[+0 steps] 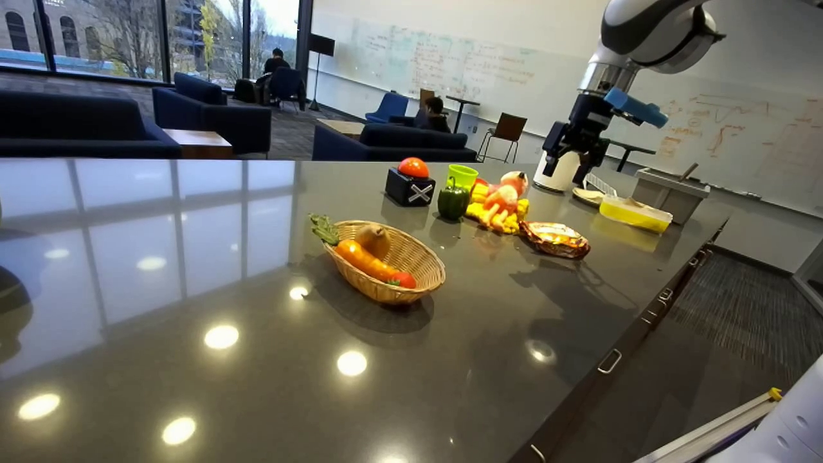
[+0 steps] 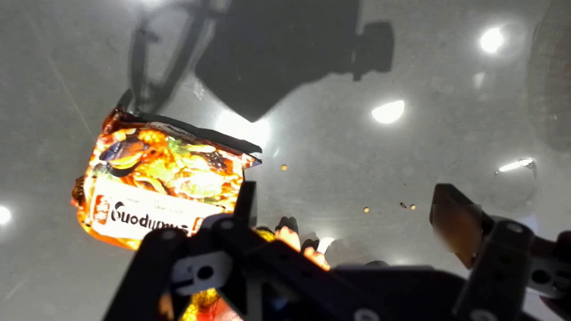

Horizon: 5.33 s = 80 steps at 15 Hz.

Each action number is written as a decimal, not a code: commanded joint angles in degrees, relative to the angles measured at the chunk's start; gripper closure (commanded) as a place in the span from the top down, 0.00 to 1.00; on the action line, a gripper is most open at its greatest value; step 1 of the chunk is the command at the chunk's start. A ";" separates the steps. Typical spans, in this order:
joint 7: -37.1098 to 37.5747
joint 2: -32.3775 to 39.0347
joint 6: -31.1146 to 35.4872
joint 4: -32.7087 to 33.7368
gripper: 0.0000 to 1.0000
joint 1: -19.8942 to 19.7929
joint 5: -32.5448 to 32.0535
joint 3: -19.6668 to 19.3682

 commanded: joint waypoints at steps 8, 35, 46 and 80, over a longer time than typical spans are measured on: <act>-3.88 5.32 3.23 2.52 1.00 2.97 0.88 3.40; -3.39 7.71 3.98 1.98 1.00 5.97 1.39 7.75; -3.99 12.82 6.55 5.28 1.00 9.87 1.08 12.44; 9.78 36.53 -7.29 32.04 1.00 16.61 14.90 18.31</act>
